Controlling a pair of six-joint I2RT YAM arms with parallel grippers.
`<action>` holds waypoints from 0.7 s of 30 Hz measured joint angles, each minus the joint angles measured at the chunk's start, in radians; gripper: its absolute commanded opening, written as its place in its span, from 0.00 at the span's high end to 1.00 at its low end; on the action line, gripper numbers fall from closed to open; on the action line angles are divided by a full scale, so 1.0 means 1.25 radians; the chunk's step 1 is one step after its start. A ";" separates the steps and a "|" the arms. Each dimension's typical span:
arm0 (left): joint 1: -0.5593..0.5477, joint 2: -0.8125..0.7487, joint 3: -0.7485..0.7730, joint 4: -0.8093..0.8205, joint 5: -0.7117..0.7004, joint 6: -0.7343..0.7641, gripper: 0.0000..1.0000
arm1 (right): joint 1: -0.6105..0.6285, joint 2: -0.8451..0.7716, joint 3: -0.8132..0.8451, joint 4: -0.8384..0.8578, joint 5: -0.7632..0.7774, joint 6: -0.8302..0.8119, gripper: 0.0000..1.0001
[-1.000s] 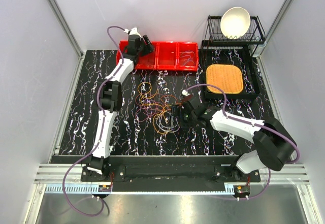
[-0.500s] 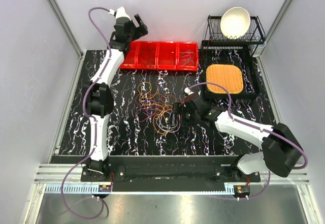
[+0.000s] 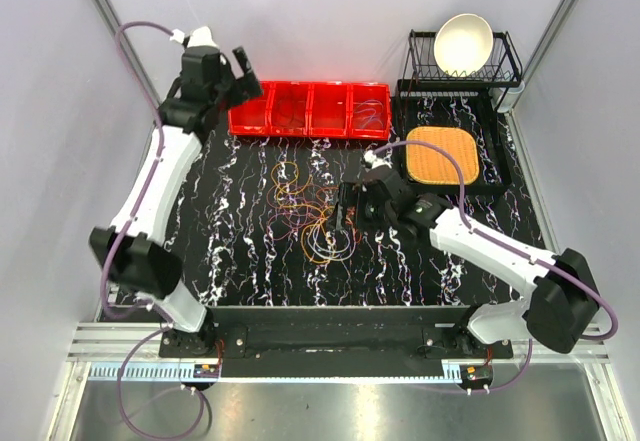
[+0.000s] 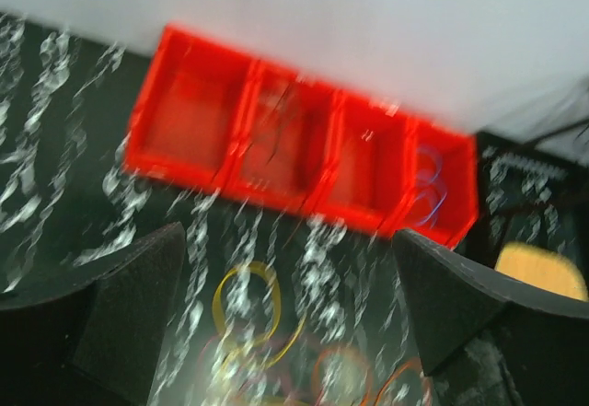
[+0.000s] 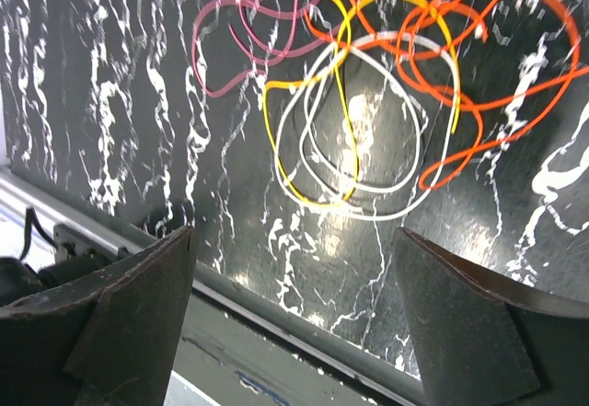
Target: Untangle the cables
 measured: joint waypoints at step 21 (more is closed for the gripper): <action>-0.096 -0.610 -0.715 -0.251 0.059 0.093 0.01 | 0.003 0.172 0.134 -0.048 0.003 -0.024 0.20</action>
